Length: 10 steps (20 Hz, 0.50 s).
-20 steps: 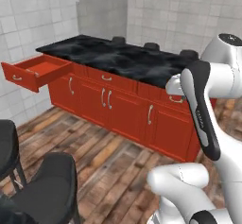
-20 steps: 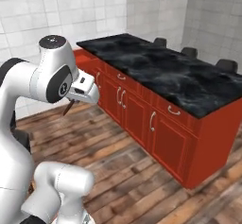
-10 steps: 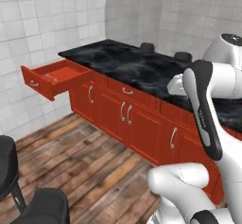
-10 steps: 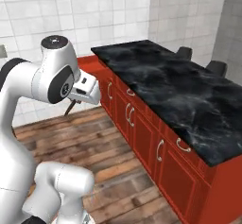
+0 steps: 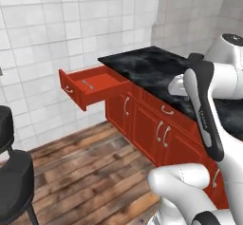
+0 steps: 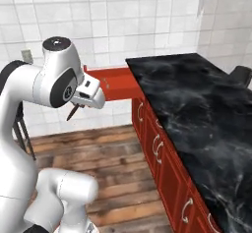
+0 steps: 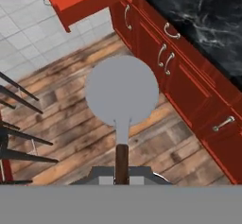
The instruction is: Organize the utensils by type. Pick up the wooden spoons from the counter and place them in the open cabinet. Then pick up the metallic utensils from the counter and place them in the open drawer.
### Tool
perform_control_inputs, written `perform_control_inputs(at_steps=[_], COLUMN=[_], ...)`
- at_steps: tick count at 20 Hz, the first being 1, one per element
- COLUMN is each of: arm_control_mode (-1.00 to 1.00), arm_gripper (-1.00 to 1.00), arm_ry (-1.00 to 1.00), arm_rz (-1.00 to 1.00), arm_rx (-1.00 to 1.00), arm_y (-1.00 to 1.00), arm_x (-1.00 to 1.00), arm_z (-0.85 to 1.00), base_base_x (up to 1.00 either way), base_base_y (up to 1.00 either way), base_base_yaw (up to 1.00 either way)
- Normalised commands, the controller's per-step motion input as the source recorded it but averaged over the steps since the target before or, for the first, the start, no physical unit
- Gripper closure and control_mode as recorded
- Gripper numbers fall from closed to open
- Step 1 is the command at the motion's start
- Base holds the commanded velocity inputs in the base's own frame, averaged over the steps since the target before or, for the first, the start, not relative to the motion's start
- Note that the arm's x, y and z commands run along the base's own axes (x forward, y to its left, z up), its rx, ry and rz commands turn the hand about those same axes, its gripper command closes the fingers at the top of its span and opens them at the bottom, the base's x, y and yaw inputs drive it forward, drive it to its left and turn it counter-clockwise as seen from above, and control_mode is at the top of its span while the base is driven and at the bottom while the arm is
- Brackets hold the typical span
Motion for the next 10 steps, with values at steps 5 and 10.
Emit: perform_control_inputs(at_steps=[5,10], arm_control_mode=[1.0,1.0], arm_gripper=[1.0,1.0], arm_ry=[0.0,0.0], arm_rz=[0.0,0.0], arm_rx=[0.0,0.0], arm_y=[0.0,0.0], arm_x=[0.0,0.0], arm_z=[0.0,0.0], base_base_x=[1.0,1.0], base_base_y=[-0.18,-0.2], base_base_yaw=[0.34,0.36])
